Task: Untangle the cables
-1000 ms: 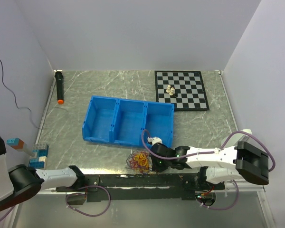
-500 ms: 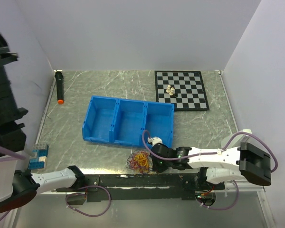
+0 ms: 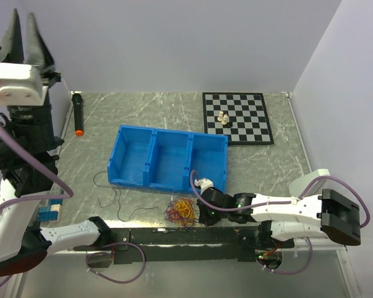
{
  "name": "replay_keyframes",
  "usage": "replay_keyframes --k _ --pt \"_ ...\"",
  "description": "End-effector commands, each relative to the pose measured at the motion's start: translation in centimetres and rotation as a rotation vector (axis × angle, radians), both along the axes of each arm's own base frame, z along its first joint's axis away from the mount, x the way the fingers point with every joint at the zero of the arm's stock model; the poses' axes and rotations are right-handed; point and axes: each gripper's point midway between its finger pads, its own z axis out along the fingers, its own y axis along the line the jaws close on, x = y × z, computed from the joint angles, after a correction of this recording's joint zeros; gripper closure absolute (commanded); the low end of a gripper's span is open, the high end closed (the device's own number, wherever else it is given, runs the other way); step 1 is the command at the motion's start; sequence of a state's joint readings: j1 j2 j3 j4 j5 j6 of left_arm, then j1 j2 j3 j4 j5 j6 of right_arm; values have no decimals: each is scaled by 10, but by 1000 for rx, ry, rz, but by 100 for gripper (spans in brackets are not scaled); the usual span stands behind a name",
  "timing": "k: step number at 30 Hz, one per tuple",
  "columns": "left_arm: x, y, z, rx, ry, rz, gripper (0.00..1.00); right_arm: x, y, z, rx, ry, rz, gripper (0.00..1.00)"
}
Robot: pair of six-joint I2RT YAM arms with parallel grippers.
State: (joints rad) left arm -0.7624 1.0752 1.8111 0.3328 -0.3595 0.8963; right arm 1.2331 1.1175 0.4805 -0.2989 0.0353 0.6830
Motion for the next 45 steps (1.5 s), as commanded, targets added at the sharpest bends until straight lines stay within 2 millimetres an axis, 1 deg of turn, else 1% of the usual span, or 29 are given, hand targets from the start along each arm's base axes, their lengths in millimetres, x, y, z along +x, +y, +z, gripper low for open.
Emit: replay_keyframes --k 1,2,3,4,5,6,7,8,9,11,13,15,16,18,19,21,23,25,27,31,33,35,37,39,41,45 --pt "39 -31 -56 130 263 -43 63 0 4 8 48 -25 8 100" --pt "54 -44 -90 180 376 -55 57 0 4 9 53 -28 7 100" --pt "68 -61 -138 282 507 -75 50 1 3 8 54 -31 5 100" --pt "76 -79 -192 402 631 -119 38 1 2 8 56 -35 3 100" --pt "75 -90 -246 523 752 -164 29 1 1 7 56 -35 2 100" --pt "70 -97 -301 625 868 -209 20 1 0 6 55 -35 -1 100" --pt "62 -102 -347 710 962 -264 13 1 0 6 57 -34 -3 100" --pt "52 -102 -389 767 1054 -301 10 1 0 7 59 -36 -5 100" --pt "43 -103 -423 801 1130 -343 7 1 -1 6 60 -35 -8 100" --pt "30 -101 -465 790 1251 -387 6 1 -2 7 67 -39 -13 100" --pt "19 -98 -492 803 1333 -422 8 1 -2 8 72 -40 -17 100" --pt "4 -97 -518 891 1373 -473 7 1 -3 8 72 -40 -17 100" --pt "-6 -93 -537 980 1382 -494 5 1 -2 8 71 -41 -13 100" --pt "-21 -83 -559 1147 1337 -520 1 1 -2 7 71 -37 -13 100" --pt "-29 -80 -571 1229 1323 -544 3 1 -2 7 71 -36 -13 100" --pt "-46 -76 -584 1341 1287 -610 3 0 -3 7 70 -36 -12 100" --pt "-66 -81 -593 1393 1305 -735 3 0 -3 7 69 -34 -13 100" --pt "-83 -84 -600 1396 1378 -840 3 1 -3 7 68 -36 -15 100" --pt "-95 -85 -609 1405 1449 -913 3 1 -3 7 66 -38 -12 100" --pt "-95 -94 -618 1372 1481 -958 3 2 -4 7 58 -40 -15 100" --pt "-92 -99 -619 1358 1493 -967 3 2 -6 7 55 -41 -18 100" --pt "-92 -102 -623 1354 1543 -988 3 2 -7 7 57 -45 -21 100" --pt "-95 -101 -630 1363 1622 -1006 2 2 -8 6 55 -46 -24 100" --pt "-95 -100 -642 1366 1708 -1005 3 3 -8 7 57 -49 -24 100" --pt "-95 -98 -652 1372 1762 -1001 1 3 -8 7 55 -51 -24 100" --pt "-92 -97 -664 1374 1810 -984 4 4 -9 8 55 -56 -28 100"
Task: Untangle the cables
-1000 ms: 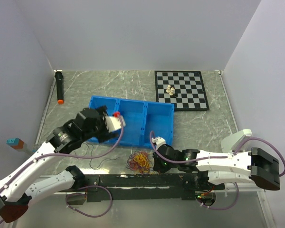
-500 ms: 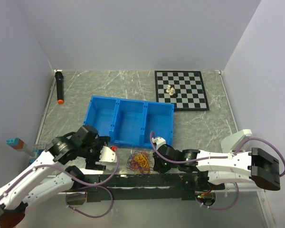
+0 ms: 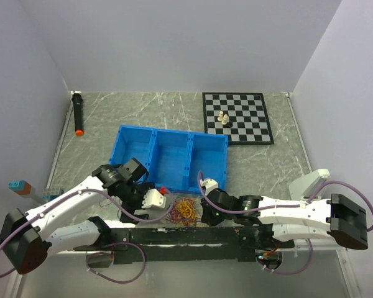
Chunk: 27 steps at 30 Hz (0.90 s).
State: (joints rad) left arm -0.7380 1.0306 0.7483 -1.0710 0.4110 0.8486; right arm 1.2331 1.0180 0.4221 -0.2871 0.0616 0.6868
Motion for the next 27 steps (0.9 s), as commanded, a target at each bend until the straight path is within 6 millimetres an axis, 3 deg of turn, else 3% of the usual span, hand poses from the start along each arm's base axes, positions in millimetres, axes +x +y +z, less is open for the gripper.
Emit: replay_keyframes --k 1,7,12,17,24,27 --pt "0 -5 -7 -7 25 7 5 2 -1 5 13 -21 -11 100" --pt "9 4 -28 71 13 56 20 3 -2 6 22 -28 -22 100" --pt "29 2 -40 94 -57 126 34 3 -2 7 27 -31 -21 100" --pt "41 8 -51 116 -126 149 39 3 -2 8 32 -32 -23 100" --pt "39 8 -57 118 -121 131 43 4 -2 7 28 -34 -25 100" --pt "39 9 -61 124 -130 113 60 5 -3 8 26 -39 -25 100"
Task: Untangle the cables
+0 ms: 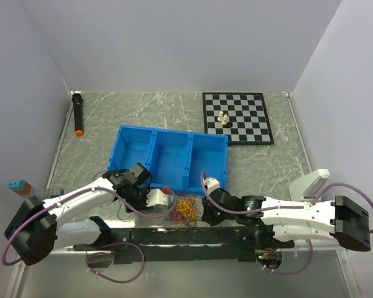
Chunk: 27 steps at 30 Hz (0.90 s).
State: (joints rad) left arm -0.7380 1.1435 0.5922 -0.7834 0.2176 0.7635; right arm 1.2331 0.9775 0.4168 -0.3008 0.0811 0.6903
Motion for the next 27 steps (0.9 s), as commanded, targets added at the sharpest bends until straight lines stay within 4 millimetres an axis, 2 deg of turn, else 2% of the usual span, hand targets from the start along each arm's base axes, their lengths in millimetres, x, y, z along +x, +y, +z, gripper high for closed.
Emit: replay_keyframes --k 1,3,9,11,13,15,16,18,20,25,27 --pt "4 -2 -5 1 -21 -15 67 2 0 3 10 -19 -11 100" --pt "3 -2 -5 4 -21 -24 82 2 -1 3 11 -21 -14 100" --pt "3 0 -3 27 -26 -44 87 4 -2 4 11 -28 -17 100" --pt "3 1 -1 31 -26 -45 97 4 -3 4 14 -30 -22 100" --pt "5 1 4 43 -26 -32 99 5 -2 6 22 -35 -24 100" --pt "12 0 18 65 -40 -1 99 5 -3 7 23 -39 -25 100" --pt "20 -3 31 61 -66 10 99 5 -3 6 21 -38 -25 100" --pt "40 -17 72 11 -146 25 99 5 -3 7 26 -42 -22 100" --pt "58 -28 121 -50 -245 30 99 5 -3 7 24 -43 -22 100" --pt "80 -31 229 -143 -441 62 99 5 -4 9 35 -49 -25 100" --pt "89 -26 276 -180 -560 79 99 5 -5 10 40 -49 -23 100"
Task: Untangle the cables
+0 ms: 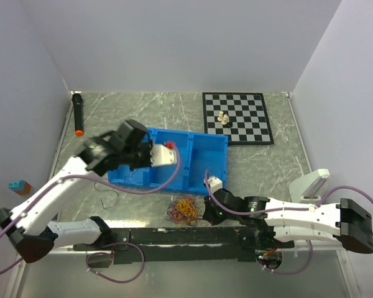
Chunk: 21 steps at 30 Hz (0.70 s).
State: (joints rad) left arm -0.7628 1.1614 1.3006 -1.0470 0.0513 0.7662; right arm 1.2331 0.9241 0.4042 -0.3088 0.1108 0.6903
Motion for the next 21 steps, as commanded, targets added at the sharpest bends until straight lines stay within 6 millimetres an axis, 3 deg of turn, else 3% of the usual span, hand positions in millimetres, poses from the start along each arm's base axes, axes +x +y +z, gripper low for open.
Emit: replay_keyframes --k 1,4,5,9,10,12,13,16,18,21 --pt "5 27 91 -34 -209 51 99 0 -1 3 19 -15 -4 100" --pt "20 37 182 -180 -527 100 99 0 -1 4 23 -16 -2 100" --pt "28 42 226 -270 -695 144 99 0 -1 3 22 -17 -1 100" --pt "21 70 327 -471 -1153 231 99 0 1 3 21 -15 5 100" --pt "17 72 336 -489 -1199 225 99 -1 0 2 17 -15 6 100" --pt "17 68 317 -440 -1089 192 97 -1 0 3 19 -13 4 100" --pt "14 61 291 -378 -950 144 96 -1 0 4 23 -15 1 100" --pt "-3 41 175 -223 -504 37 91 -1 -1 4 34 -18 -2 100" --pt "-31 38 99 -126 -296 -87 86 0 0 4 36 -21 -2 100" --pt "-73 41 17 -51 -115 -278 74 -1 0 3 26 -15 4 97"
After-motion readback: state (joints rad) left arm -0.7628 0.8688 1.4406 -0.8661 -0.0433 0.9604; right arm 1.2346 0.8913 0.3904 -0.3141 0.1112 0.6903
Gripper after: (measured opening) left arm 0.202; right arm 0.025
